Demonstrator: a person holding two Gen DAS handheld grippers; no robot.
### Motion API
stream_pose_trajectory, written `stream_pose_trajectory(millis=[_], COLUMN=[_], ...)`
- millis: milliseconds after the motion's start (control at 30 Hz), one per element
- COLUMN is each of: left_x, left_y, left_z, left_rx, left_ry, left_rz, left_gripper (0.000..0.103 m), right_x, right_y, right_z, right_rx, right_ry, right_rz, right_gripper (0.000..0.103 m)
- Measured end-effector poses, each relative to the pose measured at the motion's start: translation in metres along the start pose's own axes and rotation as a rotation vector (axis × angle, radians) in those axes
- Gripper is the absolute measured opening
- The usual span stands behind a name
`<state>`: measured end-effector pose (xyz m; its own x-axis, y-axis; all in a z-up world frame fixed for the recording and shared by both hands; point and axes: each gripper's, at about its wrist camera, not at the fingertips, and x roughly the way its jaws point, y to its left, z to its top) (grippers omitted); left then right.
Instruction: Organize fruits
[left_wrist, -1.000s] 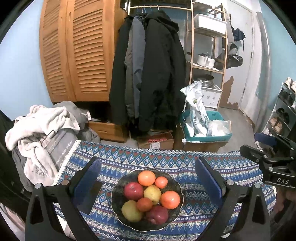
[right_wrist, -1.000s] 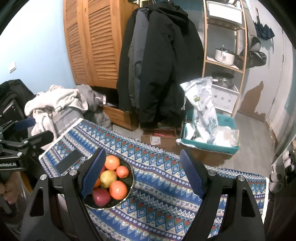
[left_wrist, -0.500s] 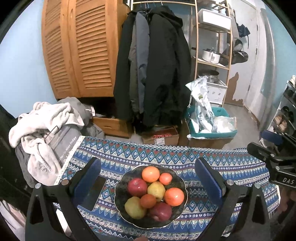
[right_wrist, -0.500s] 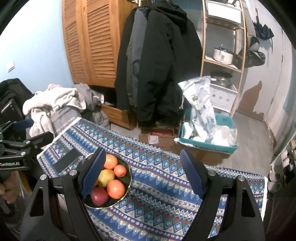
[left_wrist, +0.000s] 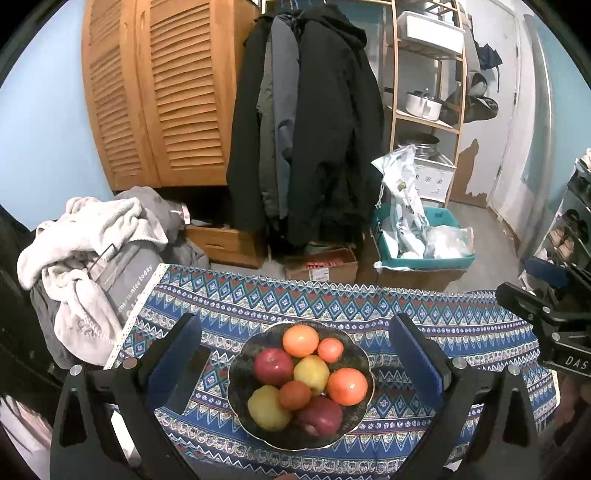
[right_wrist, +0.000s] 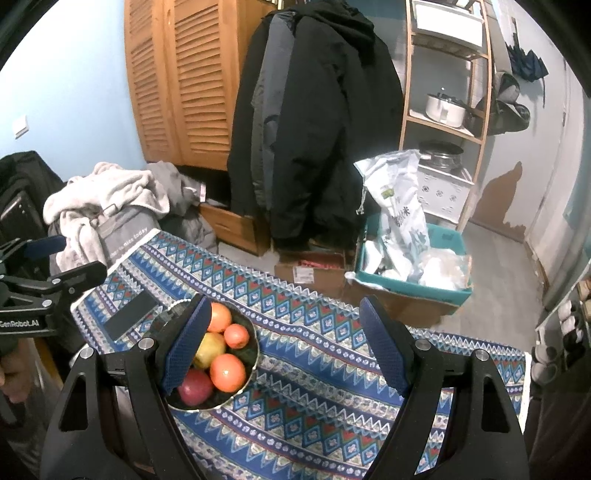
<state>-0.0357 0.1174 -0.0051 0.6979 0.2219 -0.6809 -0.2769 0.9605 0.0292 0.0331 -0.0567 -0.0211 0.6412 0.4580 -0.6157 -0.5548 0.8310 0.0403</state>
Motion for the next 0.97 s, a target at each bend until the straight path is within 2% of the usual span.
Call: stream_pose_trajectory(millis=[967], left_x=[-0.0041], left_y=[-0.0087], left_z=[-0.0016], left_rx=[0.019], left_ry=[-0.009], left_rz=[-0.016], left_gripper=[0.102], right_x=[-0.0054], right_y=[-0.0101], right_z=[-0.0013], right_rx=[0.004], right_ry=[-0.005], right_rz=[-0.01], right_gripper=[0.081])
